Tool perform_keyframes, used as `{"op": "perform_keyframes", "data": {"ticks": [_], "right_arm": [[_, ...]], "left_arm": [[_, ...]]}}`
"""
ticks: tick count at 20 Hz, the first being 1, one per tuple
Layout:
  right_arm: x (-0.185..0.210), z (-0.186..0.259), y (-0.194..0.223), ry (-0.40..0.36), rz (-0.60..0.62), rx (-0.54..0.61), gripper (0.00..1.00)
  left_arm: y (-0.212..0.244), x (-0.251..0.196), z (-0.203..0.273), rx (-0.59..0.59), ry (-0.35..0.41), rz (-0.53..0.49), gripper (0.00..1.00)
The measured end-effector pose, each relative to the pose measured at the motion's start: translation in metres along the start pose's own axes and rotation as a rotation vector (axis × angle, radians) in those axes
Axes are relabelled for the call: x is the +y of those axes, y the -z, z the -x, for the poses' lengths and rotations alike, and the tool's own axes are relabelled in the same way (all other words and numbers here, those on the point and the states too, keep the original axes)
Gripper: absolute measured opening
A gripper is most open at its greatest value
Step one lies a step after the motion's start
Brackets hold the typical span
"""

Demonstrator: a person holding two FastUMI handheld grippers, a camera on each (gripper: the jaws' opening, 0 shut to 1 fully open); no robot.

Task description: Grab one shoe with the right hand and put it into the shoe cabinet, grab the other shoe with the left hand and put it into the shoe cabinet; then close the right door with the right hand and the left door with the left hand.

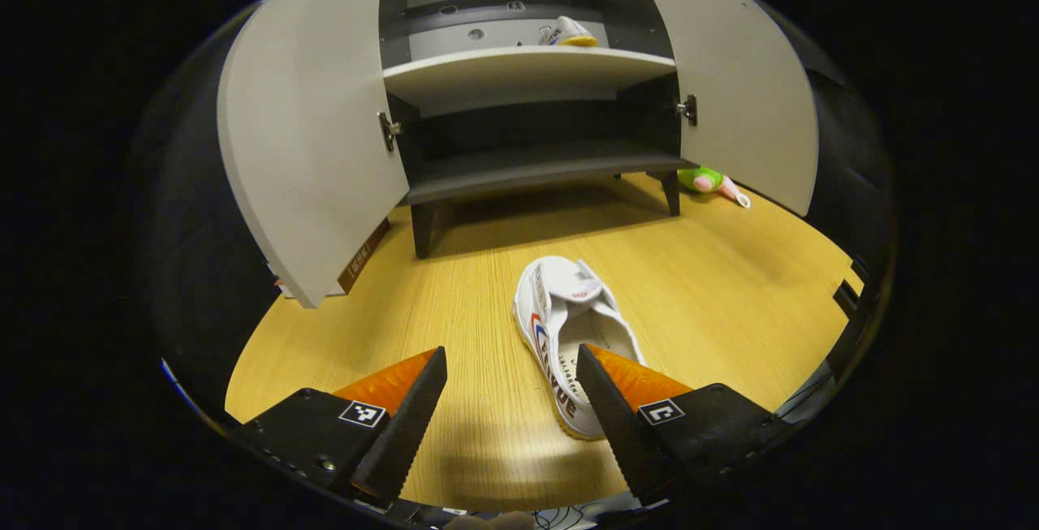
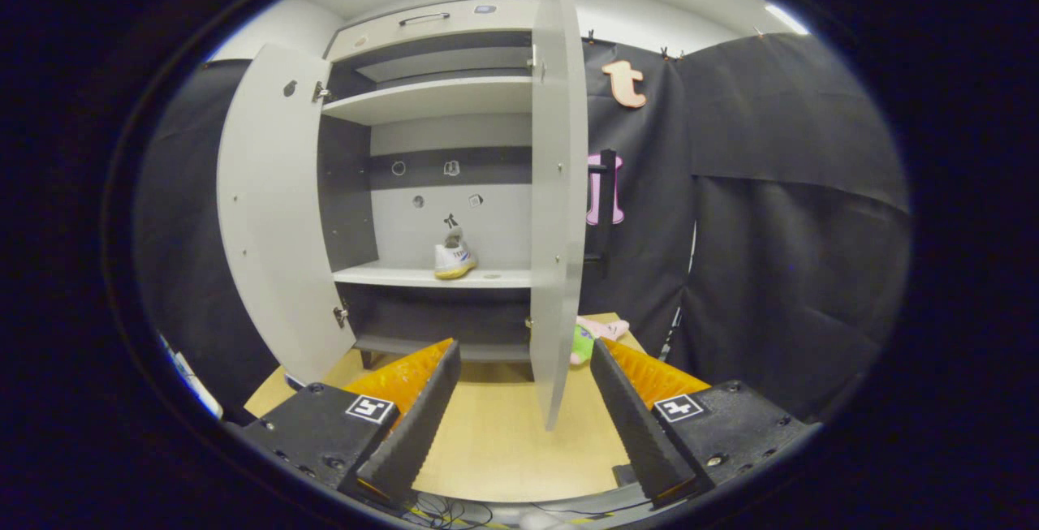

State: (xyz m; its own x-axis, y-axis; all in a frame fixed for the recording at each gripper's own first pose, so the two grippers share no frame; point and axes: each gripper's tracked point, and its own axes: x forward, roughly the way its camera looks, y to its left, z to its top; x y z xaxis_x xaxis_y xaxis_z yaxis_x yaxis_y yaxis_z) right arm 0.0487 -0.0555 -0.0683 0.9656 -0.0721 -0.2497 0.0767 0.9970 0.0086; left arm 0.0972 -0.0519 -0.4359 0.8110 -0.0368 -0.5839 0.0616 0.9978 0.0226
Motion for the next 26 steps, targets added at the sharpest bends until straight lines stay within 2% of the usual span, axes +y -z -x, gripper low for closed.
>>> {"op": "perform_keyframes", "data": {"ticks": [6,9,11,12,13,14,15,16,18,19,20,21,23,24,26], "right_arm": [[-0.001,-0.012,-0.004,0.004,0.019,-0.005,0.98],[-0.010,-0.015,0.001,0.015,0.008,0.015,1.00],[-0.020,-0.019,0.002,0.036,-0.006,0.023,0.98],[-0.025,-0.021,0.002,0.044,-0.015,0.020,0.98],[-0.028,-0.022,-0.002,0.045,-0.026,0.012,0.98],[-0.031,-0.023,-0.004,0.051,-0.030,0.007,1.00],[-0.035,-0.024,-0.007,0.057,-0.028,-0.001,1.00],[-0.039,-0.026,-0.007,0.064,-0.024,-0.002,1.00],[-0.041,-0.028,-0.009,0.065,-0.033,0.004,0.98],[-0.041,-0.026,-0.012,0.059,-0.042,-0.003,0.98],[-0.040,-0.028,-0.012,0.057,-0.041,-0.008,0.98],[-0.040,-0.028,-0.014,0.054,-0.036,-0.014,1.00],[-0.036,-0.026,-0.018,0.038,-0.033,-0.026,1.00],[-0.033,-0.027,-0.023,0.029,-0.030,-0.037,0.98],[-0.028,-0.027,-0.029,0.011,-0.017,-0.057,1.00]], "left_arm": [[-0.004,-0.007,-0.048,0.041,0.046,-0.027,0.97],[-0.010,-0.006,-0.071,0.052,0.032,-0.024,0.94],[-0.016,-0.003,-0.084,0.063,0.021,-0.020,0.96],[-0.017,-0.003,-0.091,0.070,0.024,-0.030,0.94],[-0.016,-0.006,-0.098,0.087,0.031,-0.030,0.84],[-0.019,-0.008,-0.098,0.076,0.046,-0.028,0.80],[-0.021,-0.011,-0.100,0.080,0.061,-0.032,0.85],[-0.023,-0.017,-0.098,0.088,0.087,-0.031,0.84],[-0.026,-0.022,-0.100,0.098,0.093,-0.022,0.58],[-0.029,-0.013,-0.105,0.094,0.067,-0.028,0.59],[-0.025,-0.005,-0.105,0.118,0.030,-0.015,0.41],[-0.029,-0.008,-0.106,0.115,0.041,0.009,0.23],[-0.030,-0.007,-0.102,0.151,0.048,0.016,0.15],[-0.035,-0.007,-0.099,0.148,0.047,0.011,0.15],[-0.055,-0.006,-0.088,0.119,0.041,-0.006,0.15]]}}
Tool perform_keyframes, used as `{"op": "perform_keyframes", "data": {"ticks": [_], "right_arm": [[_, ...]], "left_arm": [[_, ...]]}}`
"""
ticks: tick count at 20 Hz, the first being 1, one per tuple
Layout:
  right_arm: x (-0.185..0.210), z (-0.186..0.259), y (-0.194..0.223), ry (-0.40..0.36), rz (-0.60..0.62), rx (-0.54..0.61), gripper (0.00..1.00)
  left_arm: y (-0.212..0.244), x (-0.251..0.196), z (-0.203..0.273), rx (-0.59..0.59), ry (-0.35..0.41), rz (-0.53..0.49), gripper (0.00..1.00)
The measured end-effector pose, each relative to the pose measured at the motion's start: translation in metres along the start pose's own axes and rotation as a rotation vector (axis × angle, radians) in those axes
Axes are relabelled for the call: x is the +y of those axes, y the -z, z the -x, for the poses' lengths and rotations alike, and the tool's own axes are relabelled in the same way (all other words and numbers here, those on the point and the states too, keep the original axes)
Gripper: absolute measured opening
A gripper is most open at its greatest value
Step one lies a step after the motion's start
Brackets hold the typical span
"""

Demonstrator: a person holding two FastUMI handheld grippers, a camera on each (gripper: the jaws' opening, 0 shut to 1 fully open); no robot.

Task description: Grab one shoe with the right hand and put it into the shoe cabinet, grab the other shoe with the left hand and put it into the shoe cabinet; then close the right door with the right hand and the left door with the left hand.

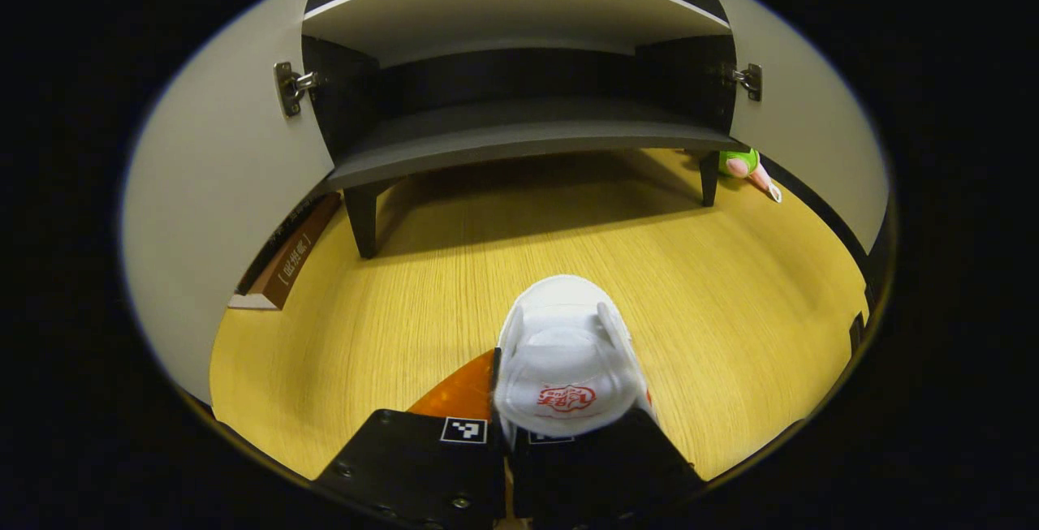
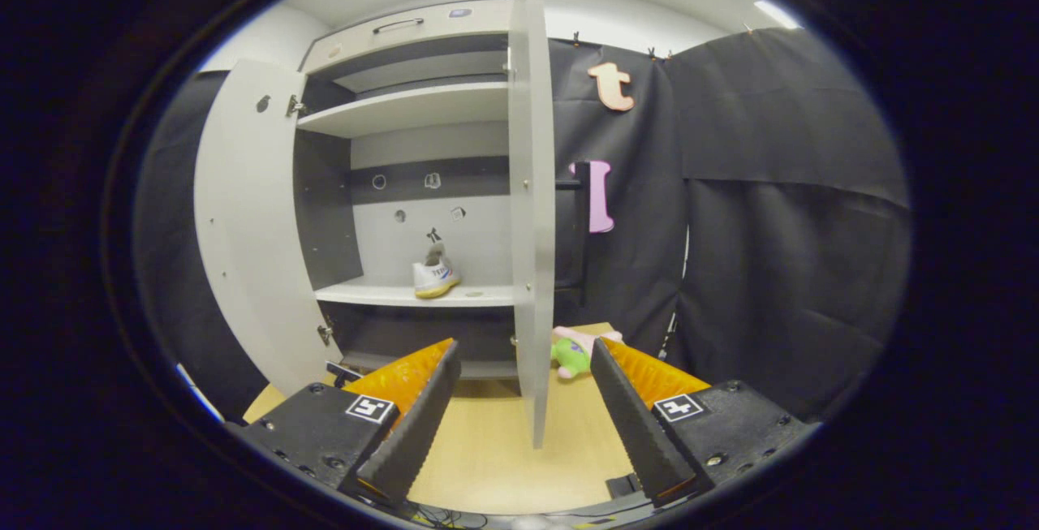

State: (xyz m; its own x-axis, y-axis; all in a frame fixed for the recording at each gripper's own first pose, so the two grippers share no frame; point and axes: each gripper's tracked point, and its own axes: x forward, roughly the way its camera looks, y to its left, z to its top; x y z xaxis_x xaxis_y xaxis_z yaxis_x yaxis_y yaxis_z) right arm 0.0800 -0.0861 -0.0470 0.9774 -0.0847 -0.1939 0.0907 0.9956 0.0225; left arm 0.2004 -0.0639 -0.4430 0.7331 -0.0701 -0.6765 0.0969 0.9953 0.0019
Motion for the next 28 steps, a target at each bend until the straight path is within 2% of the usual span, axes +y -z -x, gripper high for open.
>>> {"op": "perform_keyframes", "data": {"ticks": [4,5,7,12,14,16,22,25,28], "right_arm": [[0.013,-0.003,-0.010,-0.044,0.013,-0.036,0.98],[0.015,-0.004,-0.013,-0.056,0.010,-0.043,1.00],[0.019,-0.005,-0.018,-0.075,0.012,-0.059,0.98],[0.035,-0.001,-0.031,-0.099,0.003,-0.090,1.00],[0.036,0.000,-0.036,-0.099,0.004,-0.105,0.97],[0.040,0.001,-0.041,-0.111,-0.002,-0.114,1.00],[0.043,-0.006,-0.051,-0.133,0.031,-0.140,1.00],[0.040,-0.010,-0.053,-0.142,0.029,-0.137,1.00],[0.034,-0.012,-0.054,-0.133,0.058,-0.126,1.00]], "left_arm": [[-0.051,0.002,0.044,-0.078,-0.008,0.011,0.15],[-0.066,0.003,0.058,-0.095,-0.012,0.004,0.15],[-0.099,0.008,0.081,-0.137,-0.022,-0.022,0.15],[-0.187,0.020,0.129,-0.251,-0.031,0.026,0.14],[-0.225,0.029,0.147,-0.311,-0.065,0.002,0.15],[-0.262,0.035,0.160,-0.368,-0.101,0.000,0.15],[-0.351,0.050,0.156,-0.478,-0.166,0.015,0.14],[-0.387,0.056,0.139,-0.507,-0.184,0.017,0.14],[-0.422,0.071,0.113,-0.528,-0.237,0.014,0.14]]}}
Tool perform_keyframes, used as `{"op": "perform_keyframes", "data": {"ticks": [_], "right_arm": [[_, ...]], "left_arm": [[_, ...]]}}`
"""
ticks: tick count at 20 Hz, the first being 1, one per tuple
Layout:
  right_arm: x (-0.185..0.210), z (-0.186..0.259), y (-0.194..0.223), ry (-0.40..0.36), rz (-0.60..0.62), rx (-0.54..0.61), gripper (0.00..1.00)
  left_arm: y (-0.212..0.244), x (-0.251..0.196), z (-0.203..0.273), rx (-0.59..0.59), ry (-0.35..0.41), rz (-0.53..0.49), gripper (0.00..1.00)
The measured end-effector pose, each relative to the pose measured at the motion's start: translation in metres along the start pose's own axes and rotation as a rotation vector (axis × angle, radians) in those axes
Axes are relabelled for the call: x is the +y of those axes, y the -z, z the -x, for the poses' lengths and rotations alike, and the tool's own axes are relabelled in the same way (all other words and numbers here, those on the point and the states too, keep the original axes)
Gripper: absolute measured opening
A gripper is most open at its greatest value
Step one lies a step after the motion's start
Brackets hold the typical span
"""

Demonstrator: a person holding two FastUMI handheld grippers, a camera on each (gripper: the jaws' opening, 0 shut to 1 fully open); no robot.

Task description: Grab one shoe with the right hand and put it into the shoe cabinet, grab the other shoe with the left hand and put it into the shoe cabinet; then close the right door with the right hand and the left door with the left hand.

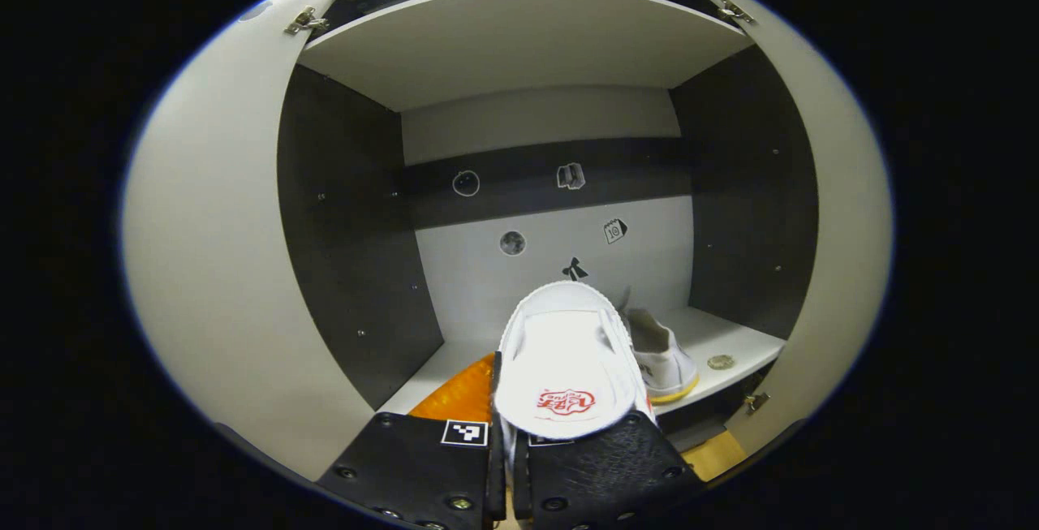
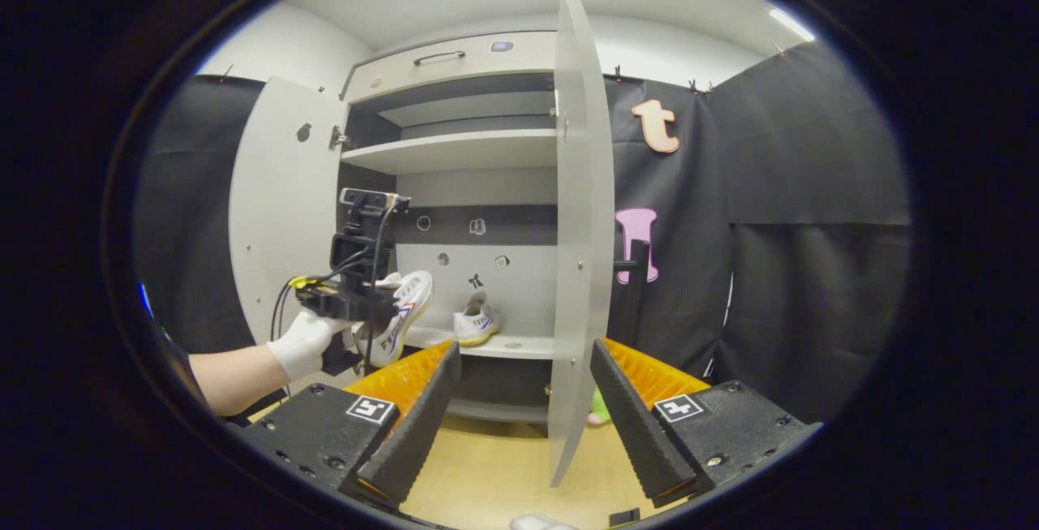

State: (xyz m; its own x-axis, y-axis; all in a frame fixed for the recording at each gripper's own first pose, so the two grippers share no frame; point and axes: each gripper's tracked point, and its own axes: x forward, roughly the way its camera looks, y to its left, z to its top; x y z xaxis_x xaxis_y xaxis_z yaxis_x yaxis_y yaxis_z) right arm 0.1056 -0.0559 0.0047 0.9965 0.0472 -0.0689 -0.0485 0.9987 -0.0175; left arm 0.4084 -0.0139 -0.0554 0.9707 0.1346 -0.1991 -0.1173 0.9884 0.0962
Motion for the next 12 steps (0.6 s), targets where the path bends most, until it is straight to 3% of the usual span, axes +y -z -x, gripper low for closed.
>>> {"op": "perform_keyframes", "data": {"ticks": [8,12], "right_arm": [[-0.015,-0.003,0.007,0.019,0.058,0.042,1.00],[-0.026,-0.004,0.009,0.025,0.055,0.050,1.00]], "left_arm": [[0.004,-0.002,-0.083,0.031,-0.068,0.038,0.14],[0.018,0.001,-0.107,0.068,-0.088,0.005,0.14]]}}
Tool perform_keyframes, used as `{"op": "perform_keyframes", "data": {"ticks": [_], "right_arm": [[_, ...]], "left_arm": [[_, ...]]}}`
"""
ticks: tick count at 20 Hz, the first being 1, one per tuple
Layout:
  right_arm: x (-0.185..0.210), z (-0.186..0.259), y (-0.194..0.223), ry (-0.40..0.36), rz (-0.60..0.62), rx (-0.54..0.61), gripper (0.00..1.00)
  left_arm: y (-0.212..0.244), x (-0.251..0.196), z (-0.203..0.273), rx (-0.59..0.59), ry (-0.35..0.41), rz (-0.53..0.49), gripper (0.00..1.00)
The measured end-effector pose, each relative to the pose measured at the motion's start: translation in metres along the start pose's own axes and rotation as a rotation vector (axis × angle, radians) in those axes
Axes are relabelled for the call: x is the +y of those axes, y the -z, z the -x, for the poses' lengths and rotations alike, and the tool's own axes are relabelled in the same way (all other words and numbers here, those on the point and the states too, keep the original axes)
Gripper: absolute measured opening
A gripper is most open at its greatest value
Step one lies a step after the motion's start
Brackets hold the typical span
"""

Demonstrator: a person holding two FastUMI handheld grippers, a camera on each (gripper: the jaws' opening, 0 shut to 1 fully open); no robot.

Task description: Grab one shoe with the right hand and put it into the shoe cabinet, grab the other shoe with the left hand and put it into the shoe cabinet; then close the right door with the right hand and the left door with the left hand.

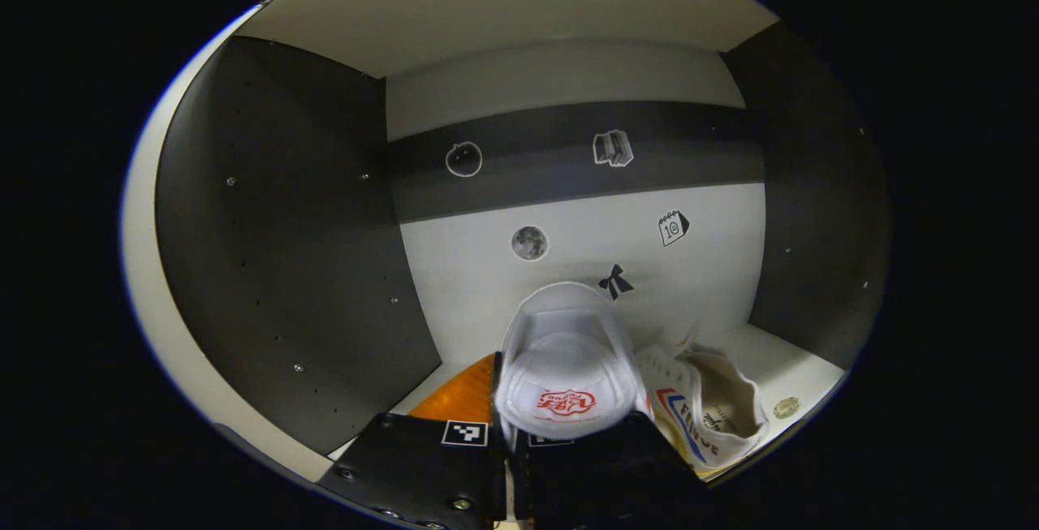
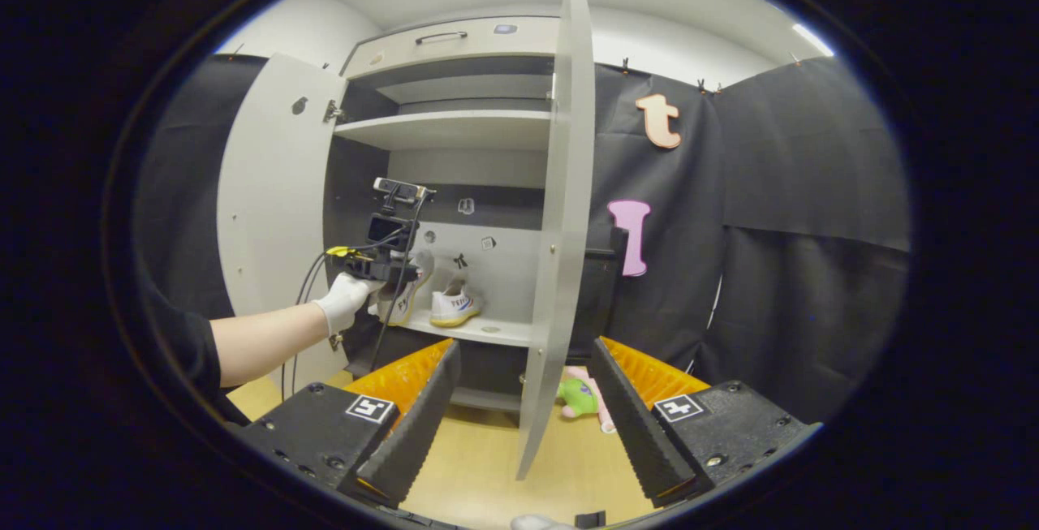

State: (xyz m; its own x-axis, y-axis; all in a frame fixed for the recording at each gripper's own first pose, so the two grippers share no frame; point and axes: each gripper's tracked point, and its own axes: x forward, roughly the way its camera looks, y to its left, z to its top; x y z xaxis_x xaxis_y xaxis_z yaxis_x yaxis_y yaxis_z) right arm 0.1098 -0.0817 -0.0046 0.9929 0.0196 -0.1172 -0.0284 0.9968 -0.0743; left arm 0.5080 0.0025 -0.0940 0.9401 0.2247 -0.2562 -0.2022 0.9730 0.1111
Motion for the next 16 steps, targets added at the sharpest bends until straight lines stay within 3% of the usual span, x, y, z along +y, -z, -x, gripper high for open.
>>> {"op": "perform_keyframes", "data": {"ticks": [7,10,16], "right_arm": [[0.000,-0.004,0.001,-0.023,-0.001,0.001,0.98],[0.000,-0.006,0.003,-0.028,-0.018,0.007,1.00],[0.003,-0.004,0.010,-0.032,-0.027,0.028,1.00]], "left_arm": [[0.008,-0.003,-0.006,0.010,0.043,0.044,0.31],[0.027,0.000,-0.007,0.074,0.057,0.031,0.98],[0.053,0.002,-0.008,0.182,0.082,0.153,0.96]]}}
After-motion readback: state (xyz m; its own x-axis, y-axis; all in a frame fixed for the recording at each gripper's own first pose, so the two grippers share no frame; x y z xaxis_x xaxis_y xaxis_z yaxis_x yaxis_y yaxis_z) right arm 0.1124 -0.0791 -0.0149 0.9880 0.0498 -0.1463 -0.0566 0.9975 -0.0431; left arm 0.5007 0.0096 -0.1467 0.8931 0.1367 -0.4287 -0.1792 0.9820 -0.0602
